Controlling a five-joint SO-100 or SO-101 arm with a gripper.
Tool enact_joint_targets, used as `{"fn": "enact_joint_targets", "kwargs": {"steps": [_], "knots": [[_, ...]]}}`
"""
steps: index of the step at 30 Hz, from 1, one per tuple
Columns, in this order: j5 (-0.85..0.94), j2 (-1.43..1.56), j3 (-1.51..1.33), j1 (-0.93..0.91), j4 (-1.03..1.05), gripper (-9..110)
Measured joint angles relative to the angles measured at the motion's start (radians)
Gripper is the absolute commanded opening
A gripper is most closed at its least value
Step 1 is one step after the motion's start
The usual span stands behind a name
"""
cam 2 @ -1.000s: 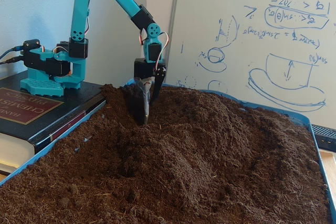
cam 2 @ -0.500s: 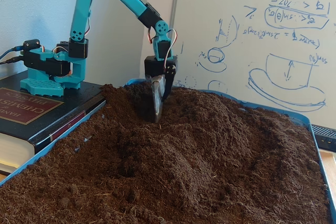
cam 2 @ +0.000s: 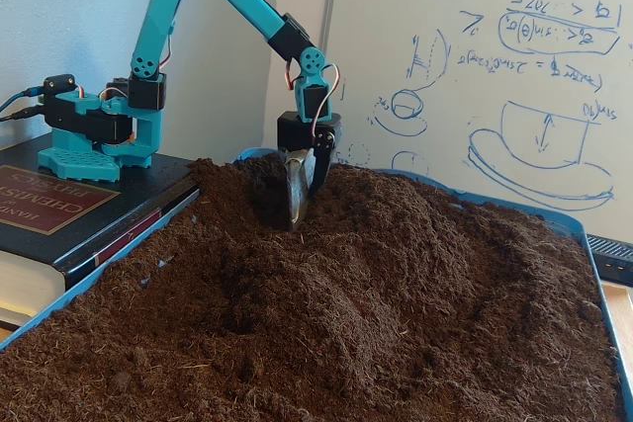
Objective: Build a berm.
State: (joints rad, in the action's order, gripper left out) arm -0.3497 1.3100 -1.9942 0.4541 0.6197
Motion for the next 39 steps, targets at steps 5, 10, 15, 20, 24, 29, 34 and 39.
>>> {"fn": "enact_joint_targets", "kwargs": {"steps": [5,10,15,20,24,29,34,39], "knots": [[-0.023,-0.006,0.02,-0.002,0.002,0],[-0.038,-0.018,0.037,-0.005,0.002,0],[-0.098,-0.018,0.061,-0.017,0.002,0],[-0.115,-0.02,0.135,-0.04,0.002,0],[-0.115,-0.02,0.179,-0.048,0.0,0],[-0.115,-0.02,0.184,-0.049,0.0,0],[-0.115,-0.02,0.184,-0.049,0.0,0],[-0.123,-0.02,0.184,-0.049,0.0,0]]}}
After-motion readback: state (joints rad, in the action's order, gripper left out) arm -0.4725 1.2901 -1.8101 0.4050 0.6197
